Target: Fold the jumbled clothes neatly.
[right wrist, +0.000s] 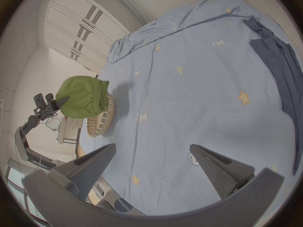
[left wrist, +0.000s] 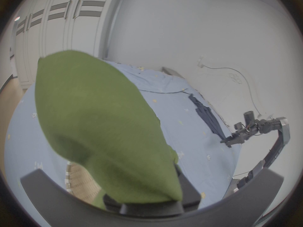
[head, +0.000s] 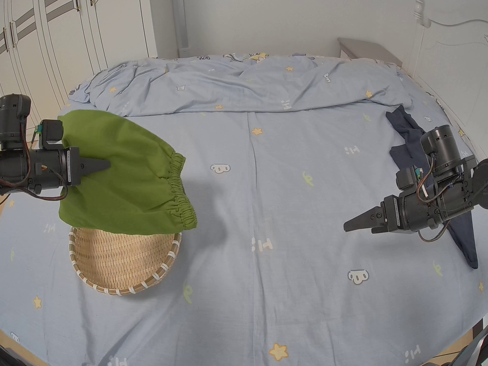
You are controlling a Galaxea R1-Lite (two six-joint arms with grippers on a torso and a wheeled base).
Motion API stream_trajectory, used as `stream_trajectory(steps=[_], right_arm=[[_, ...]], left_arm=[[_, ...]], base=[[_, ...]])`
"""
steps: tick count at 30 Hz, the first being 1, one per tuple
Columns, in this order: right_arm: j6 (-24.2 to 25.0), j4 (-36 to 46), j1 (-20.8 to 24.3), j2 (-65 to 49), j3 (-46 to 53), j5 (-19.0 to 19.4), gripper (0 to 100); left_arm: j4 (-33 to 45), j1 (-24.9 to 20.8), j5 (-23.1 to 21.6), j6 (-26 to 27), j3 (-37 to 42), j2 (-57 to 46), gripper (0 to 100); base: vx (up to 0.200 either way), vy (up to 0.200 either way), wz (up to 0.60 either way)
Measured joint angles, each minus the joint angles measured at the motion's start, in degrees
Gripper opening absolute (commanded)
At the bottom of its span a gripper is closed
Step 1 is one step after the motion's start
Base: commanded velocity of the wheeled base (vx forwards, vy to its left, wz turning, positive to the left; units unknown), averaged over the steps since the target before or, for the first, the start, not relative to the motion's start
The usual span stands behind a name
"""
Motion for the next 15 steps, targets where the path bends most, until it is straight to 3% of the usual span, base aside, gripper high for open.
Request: stream_trajectory(steps=[6, 15], right_arm=[[0.0, -0.06, 0.0, -0.02, 0.01, 0.0, 100], [-0.02, -0.06, 0.24, -0.02, 0.04, -0.01, 100]], left_arm=[[0.2, 5.81, 0.05, -0.11, 1.6, 4.69, 0], [0.06, 9.68, 0.57, -0.72, 8.74, 9.85, 0]], base=[[0.0, 0.0, 0.0], [0.0, 0.0, 0.0]])
